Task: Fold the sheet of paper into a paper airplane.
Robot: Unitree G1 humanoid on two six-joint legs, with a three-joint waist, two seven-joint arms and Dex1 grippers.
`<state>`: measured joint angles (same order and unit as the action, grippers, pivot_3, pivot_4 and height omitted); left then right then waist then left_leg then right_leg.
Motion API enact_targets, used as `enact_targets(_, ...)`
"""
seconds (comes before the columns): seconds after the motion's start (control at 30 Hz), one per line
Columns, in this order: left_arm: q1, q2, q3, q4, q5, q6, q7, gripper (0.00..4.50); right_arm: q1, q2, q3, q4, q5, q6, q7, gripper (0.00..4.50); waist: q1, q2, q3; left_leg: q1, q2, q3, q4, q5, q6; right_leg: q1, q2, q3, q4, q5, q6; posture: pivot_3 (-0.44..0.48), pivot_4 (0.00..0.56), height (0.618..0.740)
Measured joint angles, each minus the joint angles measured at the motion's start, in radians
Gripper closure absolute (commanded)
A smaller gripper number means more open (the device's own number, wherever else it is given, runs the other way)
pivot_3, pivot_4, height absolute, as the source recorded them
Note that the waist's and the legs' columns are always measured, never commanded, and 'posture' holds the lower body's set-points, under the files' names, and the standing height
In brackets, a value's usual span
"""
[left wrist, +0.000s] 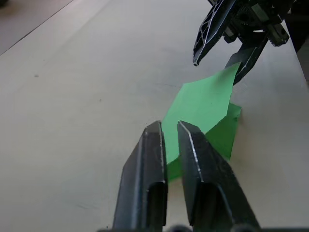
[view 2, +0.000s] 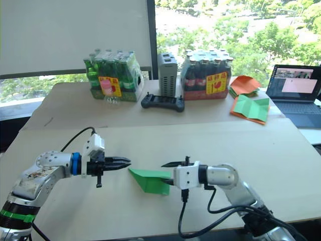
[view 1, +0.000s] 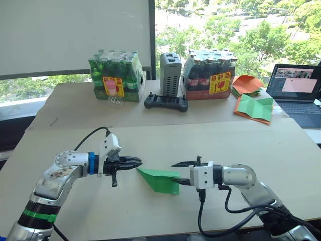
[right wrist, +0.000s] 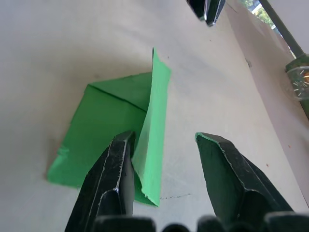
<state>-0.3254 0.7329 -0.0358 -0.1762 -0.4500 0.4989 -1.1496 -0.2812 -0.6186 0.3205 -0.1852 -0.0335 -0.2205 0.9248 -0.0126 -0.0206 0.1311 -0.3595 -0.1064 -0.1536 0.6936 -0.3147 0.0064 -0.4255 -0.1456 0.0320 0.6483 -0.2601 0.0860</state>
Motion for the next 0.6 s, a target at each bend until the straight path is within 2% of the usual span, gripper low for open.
enact_targets(0.17,-0.053,-0.042,-0.081,0.079,0.04,-0.037,-0.018,4.48,0.089,0.042,0.0,-0.131,-0.003,0.147,-0.062,2.24,0.001,0.0,0.0,0.0,0.0,0.0,0.0,0.0,0.0,0.0,0.0,0.0,0.0,0.0,0.0,0.0,0.15,0.735)
enact_targets(0.33,-0.066,-0.067,-0.129,0.148,0.075,-0.078,-0.044,4.48,0.143,0.041,0.018,-0.131,-0.046,0.174,-0.086,2.24,0.0,0.0,0.0,0.0,-0.001,0.0,0.0,0.0,0.0,0.0,0.0,0.0,0.0,0.0,0.0,0.0,0.15,0.735)
enact_targets(0.6,-0.095,-0.082,-0.256,0.267,0.234,-0.28,-0.089,4.48,0.13,0.058,0.023,-0.13,-0.062,0.184,-0.096,2.24,0.0,0.0,0.0,0.0,-0.001,0.0,0.0,0.0,0.0,0.0,0.0,0.0,0.0,0.0,0.0,0.0,0.15,0.735)
